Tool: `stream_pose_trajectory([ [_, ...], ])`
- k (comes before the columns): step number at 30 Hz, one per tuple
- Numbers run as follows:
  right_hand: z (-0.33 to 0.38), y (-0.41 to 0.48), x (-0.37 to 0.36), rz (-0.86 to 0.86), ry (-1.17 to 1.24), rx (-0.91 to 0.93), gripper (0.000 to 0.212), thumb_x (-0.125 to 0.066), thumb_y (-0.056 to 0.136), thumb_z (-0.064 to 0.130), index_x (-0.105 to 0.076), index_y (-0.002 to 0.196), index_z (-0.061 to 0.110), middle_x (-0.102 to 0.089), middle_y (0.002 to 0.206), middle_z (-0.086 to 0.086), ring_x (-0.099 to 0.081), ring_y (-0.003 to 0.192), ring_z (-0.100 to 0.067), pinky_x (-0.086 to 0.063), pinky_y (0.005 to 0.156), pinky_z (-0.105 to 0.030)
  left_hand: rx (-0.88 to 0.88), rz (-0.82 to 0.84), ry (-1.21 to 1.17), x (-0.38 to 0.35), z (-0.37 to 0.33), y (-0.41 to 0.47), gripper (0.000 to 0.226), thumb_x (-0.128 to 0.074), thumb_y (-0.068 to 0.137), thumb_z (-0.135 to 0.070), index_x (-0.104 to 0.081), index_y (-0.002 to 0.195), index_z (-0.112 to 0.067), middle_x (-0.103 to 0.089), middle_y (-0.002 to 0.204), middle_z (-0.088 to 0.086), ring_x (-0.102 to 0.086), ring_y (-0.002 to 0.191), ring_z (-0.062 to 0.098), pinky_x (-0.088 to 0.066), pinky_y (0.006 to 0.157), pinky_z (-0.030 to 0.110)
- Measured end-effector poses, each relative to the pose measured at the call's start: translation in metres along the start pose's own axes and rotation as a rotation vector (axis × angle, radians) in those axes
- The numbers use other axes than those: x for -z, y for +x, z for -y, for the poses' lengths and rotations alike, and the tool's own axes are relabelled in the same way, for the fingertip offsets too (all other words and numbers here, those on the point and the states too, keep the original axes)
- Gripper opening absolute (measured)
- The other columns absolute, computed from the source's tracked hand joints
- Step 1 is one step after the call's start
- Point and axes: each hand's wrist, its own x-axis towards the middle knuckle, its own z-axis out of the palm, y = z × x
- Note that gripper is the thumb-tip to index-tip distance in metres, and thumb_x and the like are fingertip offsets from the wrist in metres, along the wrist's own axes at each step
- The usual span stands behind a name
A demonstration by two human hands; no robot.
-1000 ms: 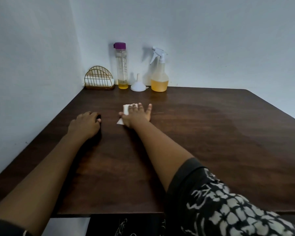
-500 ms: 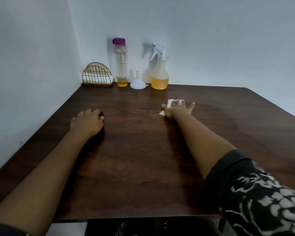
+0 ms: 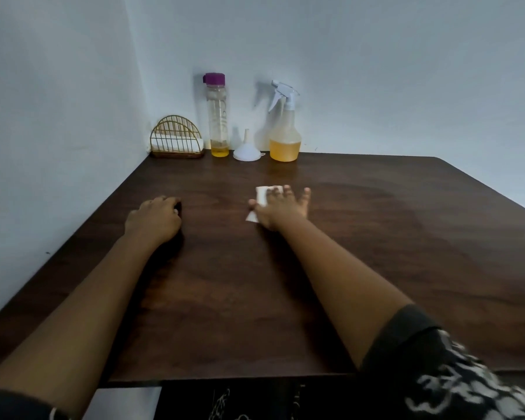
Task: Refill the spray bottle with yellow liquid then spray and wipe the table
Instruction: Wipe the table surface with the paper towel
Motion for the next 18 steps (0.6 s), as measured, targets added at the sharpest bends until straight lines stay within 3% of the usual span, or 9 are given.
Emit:
stream_pose_trajectory([
  [3,-0.086,-0.015,0.000,0.013,0.016,-0.180,0.074,-0.006,0.092,0.064,-0.003,0.151,0.019,0.002,0.159,0.002,0.008,0.146,-0.018,0.017,0.107,-0.059,0.002,0.016,0.001,0.001,-0.004,-0.005,0.043,-0.032,0.099,-0.027,-0.035,0.142,-0.023,-0.035,0.148,0.007,-0.034,0.133,0.029,-0.033,0.103,0.046],
  [6,-0.113,-0.030,0.001,0.052,0.028,-0.242,0.073,-0.005,0.092,0.062,0.000,0.151,0.019,0.005,0.159,0.001,0.011,0.145,-0.019,0.018,0.106,-0.060,-0.026,0.044,0.013,0.001,-0.012,-0.012,0.044,-0.033,0.099,-0.029,-0.034,0.142,-0.023,-0.034,0.149,0.007,-0.033,0.134,0.030,-0.034,0.103,0.047],
  [9,-0.075,-0.042,0.000,0.040,0.006,-0.192,0.074,-0.006,0.093,0.061,-0.001,0.150,0.014,0.003,0.159,-0.003,0.009,0.146,-0.020,0.017,0.107,-0.059,-0.066,0.066,0.025,0.003,-0.025,-0.021,0.044,-0.033,0.099,-0.029,-0.033,0.143,-0.023,-0.033,0.149,0.007,-0.033,0.134,0.029,-0.034,0.103,0.047],
  [14,0.028,-0.081,-0.012,-0.030,0.033,0.106,0.077,-0.010,0.093,0.062,-0.002,0.150,0.010,0.001,0.159,-0.008,0.007,0.146,-0.021,0.020,0.106,-0.056,-0.080,0.052,0.000,0.005,-0.031,-0.031,0.043,-0.034,0.099,-0.027,-0.036,0.142,-0.023,-0.036,0.148,0.007,-0.036,0.132,0.029,-0.035,0.101,0.047],
  [18,0.048,-0.111,-0.021,-0.012,0.026,0.149,0.078,-0.006,0.091,0.064,0.000,0.150,0.012,0.003,0.159,-0.005,0.012,0.145,-0.020,0.028,0.101,-0.054,-0.105,0.019,-0.012,0.004,-0.026,-0.034,0.043,-0.035,0.099,-0.028,-0.037,0.142,-0.024,-0.036,0.149,0.006,-0.036,0.132,0.028,-0.035,0.101,0.047],
])
